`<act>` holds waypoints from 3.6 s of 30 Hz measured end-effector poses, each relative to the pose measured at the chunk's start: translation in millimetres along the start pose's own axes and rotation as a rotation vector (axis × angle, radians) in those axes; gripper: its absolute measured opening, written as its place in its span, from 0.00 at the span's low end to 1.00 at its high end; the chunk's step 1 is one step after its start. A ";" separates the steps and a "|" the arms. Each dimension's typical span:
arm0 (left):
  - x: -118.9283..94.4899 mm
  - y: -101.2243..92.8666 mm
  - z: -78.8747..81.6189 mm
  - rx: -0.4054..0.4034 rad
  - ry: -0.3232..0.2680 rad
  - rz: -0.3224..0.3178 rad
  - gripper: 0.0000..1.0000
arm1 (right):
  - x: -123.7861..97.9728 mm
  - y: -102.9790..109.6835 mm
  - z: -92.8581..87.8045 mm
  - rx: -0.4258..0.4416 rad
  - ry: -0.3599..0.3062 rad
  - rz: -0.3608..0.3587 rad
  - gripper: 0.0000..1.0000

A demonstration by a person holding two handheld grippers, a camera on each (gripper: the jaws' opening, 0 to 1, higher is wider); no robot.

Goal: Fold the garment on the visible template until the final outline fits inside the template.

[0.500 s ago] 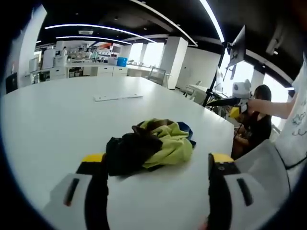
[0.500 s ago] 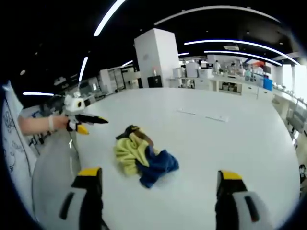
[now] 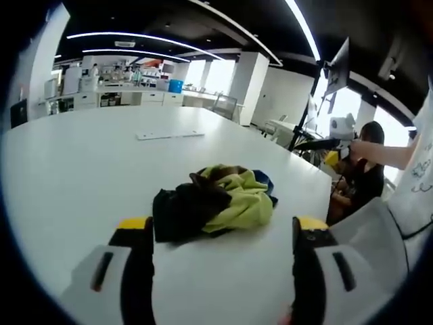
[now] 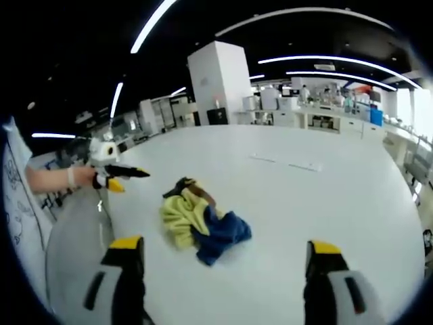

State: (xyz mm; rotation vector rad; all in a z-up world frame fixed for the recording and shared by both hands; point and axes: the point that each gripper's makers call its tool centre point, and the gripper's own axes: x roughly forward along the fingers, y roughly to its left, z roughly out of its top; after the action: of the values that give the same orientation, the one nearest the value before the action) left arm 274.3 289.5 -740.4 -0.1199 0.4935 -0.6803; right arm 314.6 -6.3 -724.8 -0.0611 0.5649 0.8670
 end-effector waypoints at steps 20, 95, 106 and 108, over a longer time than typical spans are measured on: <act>3.9 -5.3 -3.3 -0.016 -0.009 -0.009 0.75 | 8.5 -5.4 -4.9 -0.010 0.035 0.020 0.97; 94.3 9.6 -1.4 -0.215 -0.028 -0.005 0.22 | 81.3 20.2 10.9 -0.022 0.079 0.213 0.48; 98.8 20.7 -0.3 -0.307 -0.035 0.013 0.00 | 87.3 24.4 6.2 -0.041 0.096 0.226 0.49; 98.1 18.7 0.5 -0.315 -0.038 0.015 0.00 | 88.5 25.3 6.6 -0.040 0.096 0.227 0.48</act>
State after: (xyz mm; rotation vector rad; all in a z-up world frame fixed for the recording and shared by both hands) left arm 350.7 242.2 -783.9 -0.4237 0.5621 -0.5808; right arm 344.1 74.4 -758.4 -0.0768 0.6530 1.1004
